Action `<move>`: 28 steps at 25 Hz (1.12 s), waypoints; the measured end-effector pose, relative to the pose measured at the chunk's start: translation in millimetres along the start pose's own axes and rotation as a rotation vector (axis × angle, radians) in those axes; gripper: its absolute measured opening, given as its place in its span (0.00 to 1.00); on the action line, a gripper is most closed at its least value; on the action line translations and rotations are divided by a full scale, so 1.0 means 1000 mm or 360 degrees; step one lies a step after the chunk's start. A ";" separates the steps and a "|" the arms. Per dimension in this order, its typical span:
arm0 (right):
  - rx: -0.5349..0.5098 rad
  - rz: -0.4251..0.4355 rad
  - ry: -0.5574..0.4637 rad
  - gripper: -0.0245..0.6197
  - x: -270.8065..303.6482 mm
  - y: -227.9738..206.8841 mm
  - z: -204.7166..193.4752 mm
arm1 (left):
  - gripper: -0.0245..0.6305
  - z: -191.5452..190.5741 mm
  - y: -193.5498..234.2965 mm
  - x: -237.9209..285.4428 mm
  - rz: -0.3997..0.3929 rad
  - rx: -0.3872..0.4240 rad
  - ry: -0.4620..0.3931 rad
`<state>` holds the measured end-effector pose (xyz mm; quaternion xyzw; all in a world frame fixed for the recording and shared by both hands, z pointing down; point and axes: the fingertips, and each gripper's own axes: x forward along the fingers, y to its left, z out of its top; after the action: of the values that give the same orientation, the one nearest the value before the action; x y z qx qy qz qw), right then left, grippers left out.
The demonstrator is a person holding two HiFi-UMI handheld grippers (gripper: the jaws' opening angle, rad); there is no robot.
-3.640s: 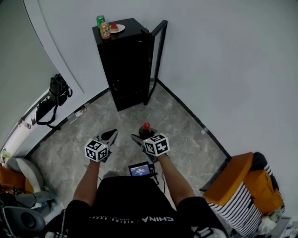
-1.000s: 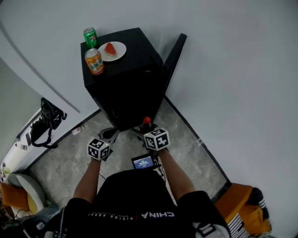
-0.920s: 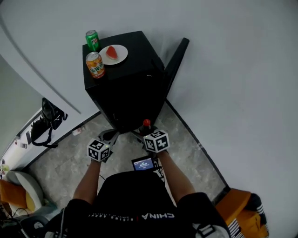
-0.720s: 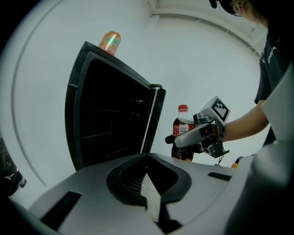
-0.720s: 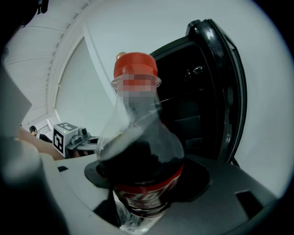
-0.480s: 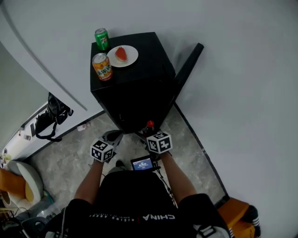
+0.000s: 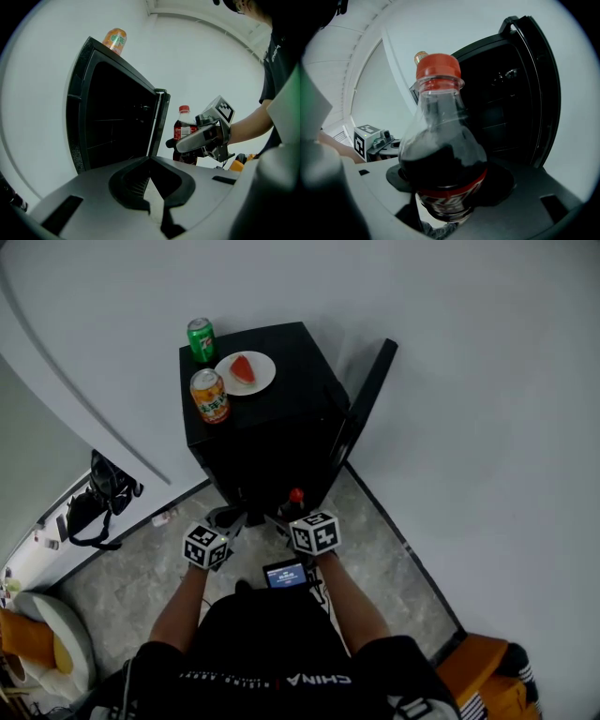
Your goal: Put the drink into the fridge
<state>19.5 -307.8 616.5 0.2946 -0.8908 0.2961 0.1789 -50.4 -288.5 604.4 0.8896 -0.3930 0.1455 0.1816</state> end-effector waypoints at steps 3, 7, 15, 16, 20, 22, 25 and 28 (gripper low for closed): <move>0.0018 -0.0024 0.0004 0.53 -0.002 -0.003 -0.003 | 0.05 -0.003 -0.001 0.000 -0.0021 -0.0003 0.0004; 0.0028 -0.0038 0.0008 0.53 -0.003 -0.003 -0.006 | 0.05 -0.006 0.002 0.001 -0.0025 -0.0015 0.0005; 0.0013 -0.0022 0.0033 0.53 -0.001 -0.004 -0.008 | 0.05 -0.009 0.001 0.002 -0.0019 -0.0028 0.0010; 0.0012 -0.0018 0.0037 0.53 0.000 -0.004 -0.008 | 0.06 -0.009 0.001 0.002 -0.0015 -0.0029 0.0013; 0.0009 -0.0002 0.0059 0.53 0.002 -0.007 -0.011 | 0.05 -0.008 0.002 0.004 -0.0003 -0.0036 0.0016; 0.0001 0.0005 0.0070 0.53 0.003 -0.009 -0.011 | 0.05 -0.004 0.001 0.006 0.0000 -0.0037 0.0008; -0.0020 0.0009 0.0086 0.53 0.006 -0.012 -0.009 | 0.06 0.003 0.001 0.012 0.0013 -0.0029 0.0001; -0.0060 0.0001 0.0097 0.53 0.012 -0.019 -0.003 | 0.05 0.010 0.007 0.023 0.0069 -0.0011 0.0005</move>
<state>23.1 -323.2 633.0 0.2817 -0.8904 0.2881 0.2116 -39.8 -311.9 606.1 0.8800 -0.4125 0.1495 0.1821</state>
